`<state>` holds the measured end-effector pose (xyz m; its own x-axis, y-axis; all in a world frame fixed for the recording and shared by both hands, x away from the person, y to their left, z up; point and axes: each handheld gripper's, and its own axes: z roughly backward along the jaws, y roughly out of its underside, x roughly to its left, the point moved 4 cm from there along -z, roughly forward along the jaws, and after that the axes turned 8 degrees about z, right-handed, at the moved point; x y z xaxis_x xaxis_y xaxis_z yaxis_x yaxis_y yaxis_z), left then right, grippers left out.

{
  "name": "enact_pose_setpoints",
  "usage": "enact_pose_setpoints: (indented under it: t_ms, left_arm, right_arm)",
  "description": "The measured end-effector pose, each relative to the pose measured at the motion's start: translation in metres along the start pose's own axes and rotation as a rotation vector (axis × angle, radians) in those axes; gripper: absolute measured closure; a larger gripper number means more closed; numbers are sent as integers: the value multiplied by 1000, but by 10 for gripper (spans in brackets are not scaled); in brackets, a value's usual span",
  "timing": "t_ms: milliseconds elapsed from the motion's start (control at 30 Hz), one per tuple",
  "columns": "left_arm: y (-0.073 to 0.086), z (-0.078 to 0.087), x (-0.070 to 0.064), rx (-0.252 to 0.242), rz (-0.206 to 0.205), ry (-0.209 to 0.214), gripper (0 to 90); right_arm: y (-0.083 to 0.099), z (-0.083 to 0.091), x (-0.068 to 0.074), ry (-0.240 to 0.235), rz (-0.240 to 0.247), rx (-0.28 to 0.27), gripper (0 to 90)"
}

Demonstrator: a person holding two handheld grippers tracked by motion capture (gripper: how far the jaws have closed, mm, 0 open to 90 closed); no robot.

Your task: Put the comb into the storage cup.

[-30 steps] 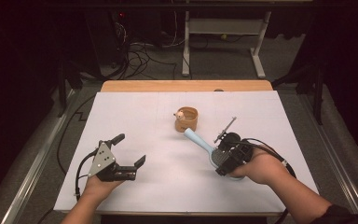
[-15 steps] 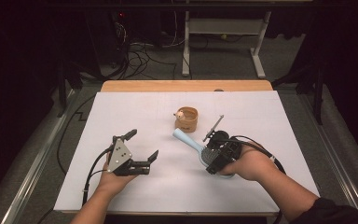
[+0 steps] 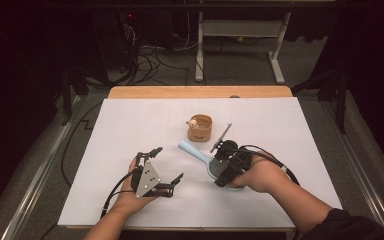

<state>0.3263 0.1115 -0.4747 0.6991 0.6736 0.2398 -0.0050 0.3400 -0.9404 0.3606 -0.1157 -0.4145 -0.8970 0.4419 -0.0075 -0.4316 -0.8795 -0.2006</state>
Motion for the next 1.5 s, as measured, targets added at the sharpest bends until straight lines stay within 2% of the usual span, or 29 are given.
enact_pose_setpoints:
  t_ms: [300,567,700,1033,1500]
  left_arm:
    - [1,1,-6,-14,-97,-18,39]
    - [6,-2,-12,4,-177,-25,63]
    - [7,-3,-15,10,-214,-43,71]
    - [7,-2,-19,8,-257,-30,129]
    - [6,-4,-28,17,-304,-18,151]
  right_arm:
    - [-12,-4,9,-16,23,-4,207]
    - [-23,-7,17,-33,48,-3,207]
    - [-30,-9,22,-42,60,-3,207]
    - [-40,-16,29,-49,82,19,207]
    - [-52,-18,36,-49,99,41,206]
